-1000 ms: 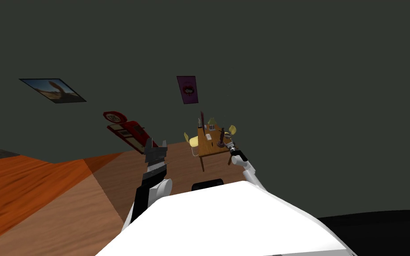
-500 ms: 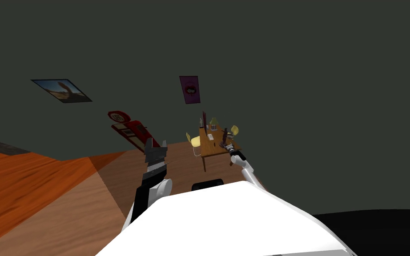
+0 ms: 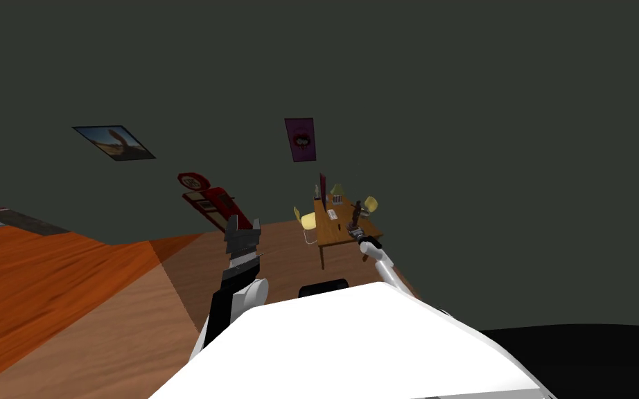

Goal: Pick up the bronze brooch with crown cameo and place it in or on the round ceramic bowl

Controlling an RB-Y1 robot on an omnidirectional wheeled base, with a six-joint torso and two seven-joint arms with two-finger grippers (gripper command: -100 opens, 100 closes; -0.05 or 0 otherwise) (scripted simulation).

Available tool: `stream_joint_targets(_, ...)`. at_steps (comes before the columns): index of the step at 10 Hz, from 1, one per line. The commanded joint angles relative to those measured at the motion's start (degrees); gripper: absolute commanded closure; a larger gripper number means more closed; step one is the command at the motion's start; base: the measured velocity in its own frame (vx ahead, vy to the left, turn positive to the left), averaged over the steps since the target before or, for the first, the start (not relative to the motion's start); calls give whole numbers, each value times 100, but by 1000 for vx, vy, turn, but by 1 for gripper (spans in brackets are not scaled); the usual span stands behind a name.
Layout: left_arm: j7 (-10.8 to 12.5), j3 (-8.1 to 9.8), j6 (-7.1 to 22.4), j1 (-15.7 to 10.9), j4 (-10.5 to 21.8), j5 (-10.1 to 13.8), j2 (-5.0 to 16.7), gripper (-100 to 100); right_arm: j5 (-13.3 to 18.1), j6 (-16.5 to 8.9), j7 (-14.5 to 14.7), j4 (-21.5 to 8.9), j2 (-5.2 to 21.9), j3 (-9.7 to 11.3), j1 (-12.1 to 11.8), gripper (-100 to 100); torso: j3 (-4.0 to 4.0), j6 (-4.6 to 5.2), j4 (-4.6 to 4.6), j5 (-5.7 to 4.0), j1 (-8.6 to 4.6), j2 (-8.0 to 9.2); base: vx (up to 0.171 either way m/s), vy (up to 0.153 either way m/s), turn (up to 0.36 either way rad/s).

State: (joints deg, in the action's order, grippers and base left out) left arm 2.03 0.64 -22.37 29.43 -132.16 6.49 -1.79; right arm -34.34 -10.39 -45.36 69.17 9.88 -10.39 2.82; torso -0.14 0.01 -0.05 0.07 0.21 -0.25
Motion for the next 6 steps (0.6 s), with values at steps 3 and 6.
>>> stream_joint_targets(3,0,0,0,0,0,0,0,0,-222,-525,-267,-601,47,-160,228,-100,-4,-1,-1,-2,-6,-8,83,42,81)
stream_joint_targets(6,0,0,0,1,0,0,0,0,-360,-921,-433,-1057,75,-298,411,-100,-14,-1,-5,-1,-3,-24,123,40,86)
